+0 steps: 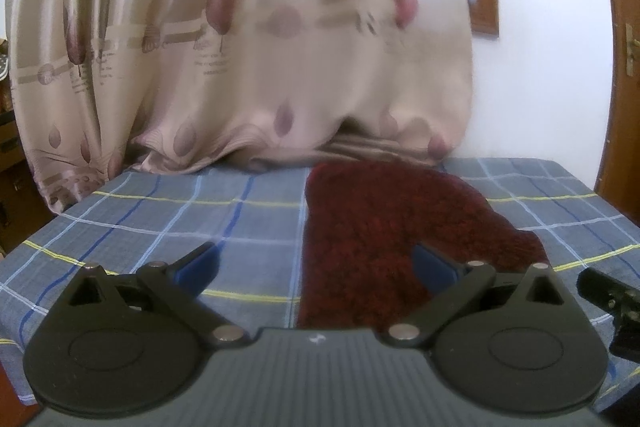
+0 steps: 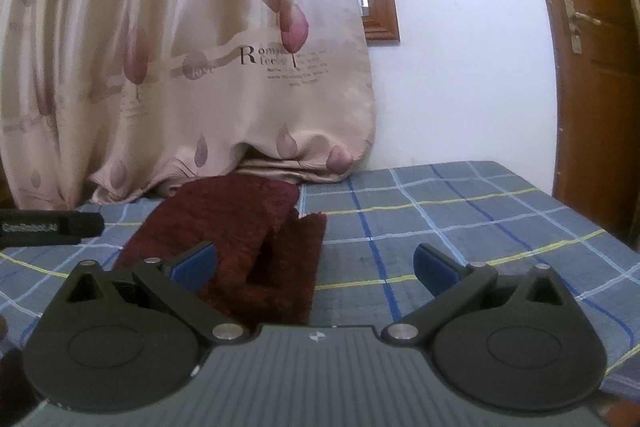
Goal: Fold small clothes
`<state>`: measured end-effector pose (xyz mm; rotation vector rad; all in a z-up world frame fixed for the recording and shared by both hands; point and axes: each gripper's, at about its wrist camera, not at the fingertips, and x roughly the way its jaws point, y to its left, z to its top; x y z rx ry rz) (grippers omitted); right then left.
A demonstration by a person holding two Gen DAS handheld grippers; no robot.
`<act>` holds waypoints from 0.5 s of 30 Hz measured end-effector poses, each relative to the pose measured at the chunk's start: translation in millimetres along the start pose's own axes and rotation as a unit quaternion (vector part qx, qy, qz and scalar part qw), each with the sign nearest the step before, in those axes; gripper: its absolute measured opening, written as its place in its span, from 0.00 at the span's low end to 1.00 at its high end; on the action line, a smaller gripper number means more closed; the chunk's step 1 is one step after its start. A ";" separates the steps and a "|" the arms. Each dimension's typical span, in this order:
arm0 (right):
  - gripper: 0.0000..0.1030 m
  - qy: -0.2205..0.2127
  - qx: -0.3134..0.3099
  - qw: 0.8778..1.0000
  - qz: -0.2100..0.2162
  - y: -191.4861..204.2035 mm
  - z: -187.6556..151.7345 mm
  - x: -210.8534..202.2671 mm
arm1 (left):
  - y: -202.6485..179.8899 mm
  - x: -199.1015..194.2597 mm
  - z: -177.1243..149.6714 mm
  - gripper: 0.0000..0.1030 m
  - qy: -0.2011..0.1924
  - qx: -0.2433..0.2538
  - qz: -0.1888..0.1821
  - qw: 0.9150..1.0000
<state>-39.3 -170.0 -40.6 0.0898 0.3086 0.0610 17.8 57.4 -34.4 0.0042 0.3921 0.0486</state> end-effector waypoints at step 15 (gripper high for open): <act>1.00 0.033 -0.004 0.999 -0.018 -3.2 -0.8 12.2 | 2.5 11.5 -1.7 1.00 0.041 0.003 -0.007 0.999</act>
